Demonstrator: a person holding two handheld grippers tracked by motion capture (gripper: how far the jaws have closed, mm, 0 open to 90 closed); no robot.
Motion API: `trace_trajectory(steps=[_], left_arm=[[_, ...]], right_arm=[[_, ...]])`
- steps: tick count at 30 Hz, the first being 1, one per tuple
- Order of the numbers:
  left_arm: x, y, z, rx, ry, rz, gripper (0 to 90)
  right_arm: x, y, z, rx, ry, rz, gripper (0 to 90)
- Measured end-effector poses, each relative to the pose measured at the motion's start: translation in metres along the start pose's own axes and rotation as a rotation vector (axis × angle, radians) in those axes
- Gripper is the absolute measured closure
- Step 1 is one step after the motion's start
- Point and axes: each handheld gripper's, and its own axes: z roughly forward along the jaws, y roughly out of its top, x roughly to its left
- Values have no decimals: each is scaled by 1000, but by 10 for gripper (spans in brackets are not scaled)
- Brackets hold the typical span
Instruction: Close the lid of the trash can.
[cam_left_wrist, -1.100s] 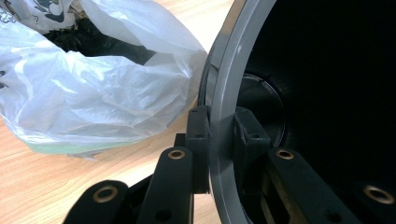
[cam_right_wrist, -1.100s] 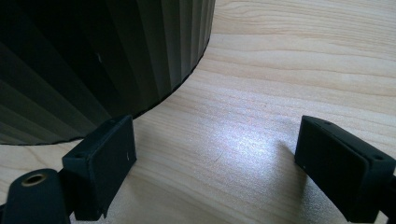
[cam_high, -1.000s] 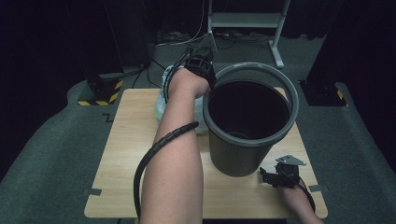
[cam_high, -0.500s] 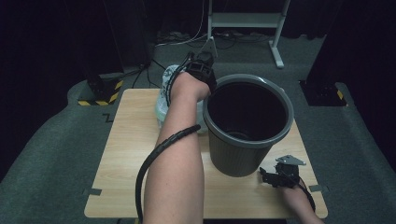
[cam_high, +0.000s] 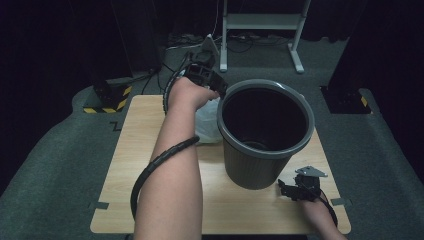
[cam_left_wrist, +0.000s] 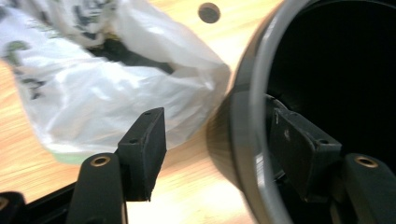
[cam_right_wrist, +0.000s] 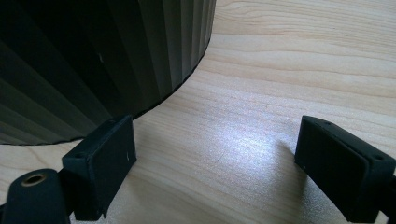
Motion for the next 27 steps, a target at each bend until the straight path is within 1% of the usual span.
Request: trace_trajectory(steps=[4, 7, 8, 10, 11, 12, 13, 14, 15, 18, 19, 20, 25, 27], left_arm=[[17, -11, -6, -8, 16, -14, 349], [30, -20, -7, -4, 24, -32, 347], [34, -24, -7, -6, 22, -45, 348], [43, -30, -6, -5, 23, -53, 347], [43, -30, -6, -5, 23, -53, 345], [52, -36, -5, -9, 20, -62, 344], [58, -41, -4, -11, 23, -71, 344], [58, -41, -4, -11, 23, -71, 344], [67, -47, -4, -12, 36, -73, 344], [82, -58, -3, -18, 48, -102, 344], [82, -58, -3, -18, 48, -102, 344], [93, -67, -3, -18, 62, -110, 344], [114, -85, -1, -16, 75, -142, 335], [122, -92, 0, -14, 88, -148, 333]], right_arm=[[0, 0, 0, 0, 0, 0, 120], [0, 0, 0, 2, 0, -1, 120], [0, 0, 0, 2, 0, -1, 120], [0, 0, 0, 2, 0, -1, 120], [0, 0, 0, 3, 0, 2, 120], [0, 0, 0, 2, 1, 1, 120], [0, 0, 0, 1, 1, -1, 120], [0, 0, 0, 1, 0, -1, 120], [0, 0, 0, 1, 1, 1, 120], [0, 0, 0, 2, 1, 1, 120], [0, 0, 0, 2, 1, 1, 120], [0, 0, 0, 2, 1, 1, 120], [0, 0, 0, 1, -1, -4, 120], [0, 0, 0, -1, 0, -3, 120]])
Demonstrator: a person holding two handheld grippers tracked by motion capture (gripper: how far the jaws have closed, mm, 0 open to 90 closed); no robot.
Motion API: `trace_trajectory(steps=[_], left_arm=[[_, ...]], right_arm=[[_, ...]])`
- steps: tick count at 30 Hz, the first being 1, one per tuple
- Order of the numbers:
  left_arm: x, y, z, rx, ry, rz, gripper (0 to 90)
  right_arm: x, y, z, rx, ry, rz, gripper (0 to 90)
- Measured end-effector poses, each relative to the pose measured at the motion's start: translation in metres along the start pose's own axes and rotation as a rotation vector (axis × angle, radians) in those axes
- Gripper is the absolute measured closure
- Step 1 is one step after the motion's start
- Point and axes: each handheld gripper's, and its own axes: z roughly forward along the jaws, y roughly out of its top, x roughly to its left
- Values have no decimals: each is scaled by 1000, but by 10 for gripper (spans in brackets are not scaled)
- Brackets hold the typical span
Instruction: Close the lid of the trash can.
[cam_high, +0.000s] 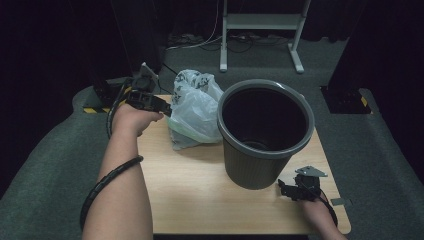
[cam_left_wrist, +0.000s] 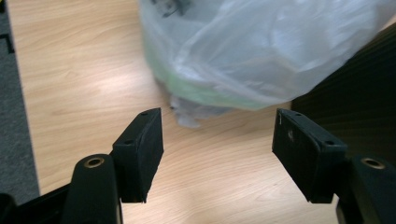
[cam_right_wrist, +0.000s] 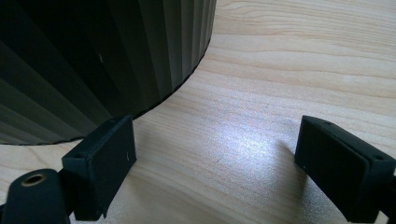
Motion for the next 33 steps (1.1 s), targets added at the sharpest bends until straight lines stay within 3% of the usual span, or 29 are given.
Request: trace_trajectory(steps=[6, 12, 16, 23, 28, 33], left_arm=[[18, -17, 14, 23, 21, 1, 304], [21, -34, 40, 70, 37, 36, 288], [23, -44, 60, 86, 17, 40, 282], [17, -67, 97, 103, -5, 68, 271], [14, -87, 127, 157, 7, 108, 263], [8, -107, 152, 154, -9, 135, 260]], right_arm=[[0, 0, 0, 0, 0, 2, 119], [0, 0, 0, 1, -1, 2, 119], [0, 0, 0, 0, -1, 2, 120], [0, 0, 0, 2, -2, 0, 119], [0, 0, 0, 2, -3, 0, 120], [0, 0, 0, 5, -1, 2, 120]])
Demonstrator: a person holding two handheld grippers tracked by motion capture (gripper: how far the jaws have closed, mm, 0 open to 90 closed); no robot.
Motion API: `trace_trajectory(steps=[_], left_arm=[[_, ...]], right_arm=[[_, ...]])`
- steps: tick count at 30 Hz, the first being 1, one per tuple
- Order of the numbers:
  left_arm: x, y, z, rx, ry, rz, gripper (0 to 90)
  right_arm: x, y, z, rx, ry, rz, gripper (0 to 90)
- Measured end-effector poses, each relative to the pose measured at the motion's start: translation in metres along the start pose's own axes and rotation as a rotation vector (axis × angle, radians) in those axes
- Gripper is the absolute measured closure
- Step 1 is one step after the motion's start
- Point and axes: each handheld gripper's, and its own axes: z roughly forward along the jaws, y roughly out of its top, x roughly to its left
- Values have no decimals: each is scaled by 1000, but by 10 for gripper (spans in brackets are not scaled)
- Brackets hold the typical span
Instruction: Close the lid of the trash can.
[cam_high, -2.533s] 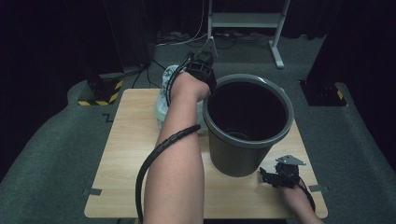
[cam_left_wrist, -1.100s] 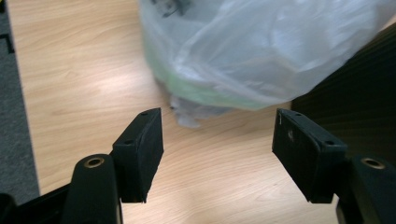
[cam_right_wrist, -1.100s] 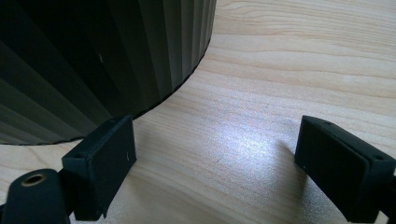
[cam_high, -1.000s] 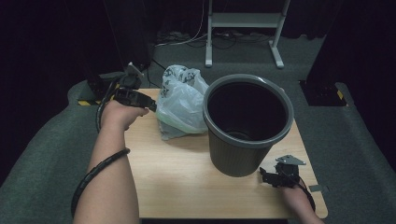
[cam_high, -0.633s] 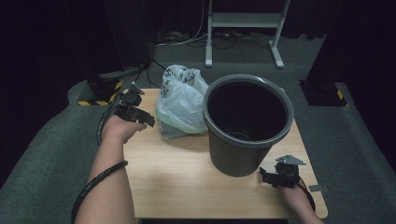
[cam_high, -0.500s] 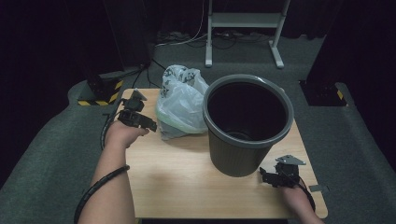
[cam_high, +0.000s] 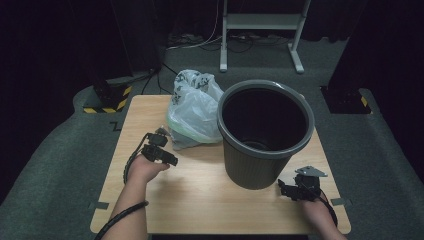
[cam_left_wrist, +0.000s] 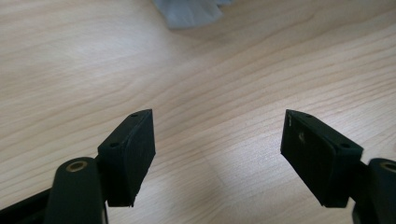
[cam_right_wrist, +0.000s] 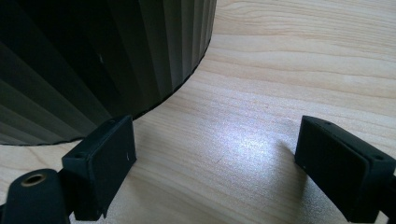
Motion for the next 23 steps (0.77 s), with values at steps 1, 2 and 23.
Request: trace_trajectory(steps=[1, 2, 23], left_arm=[[-2, -3, 5, -5, -2, 9, 251], [-3, -6, 10, -9, -9, 12, 240], [-16, -60, 67, -430, 19, 119, 0]], right_arm=[[0, 0, 0, 0, 0, -1, 120], [0, 0, 0, -2, 0, 0, 120], [0, 0, 0, -3, -1, 0, 120]])
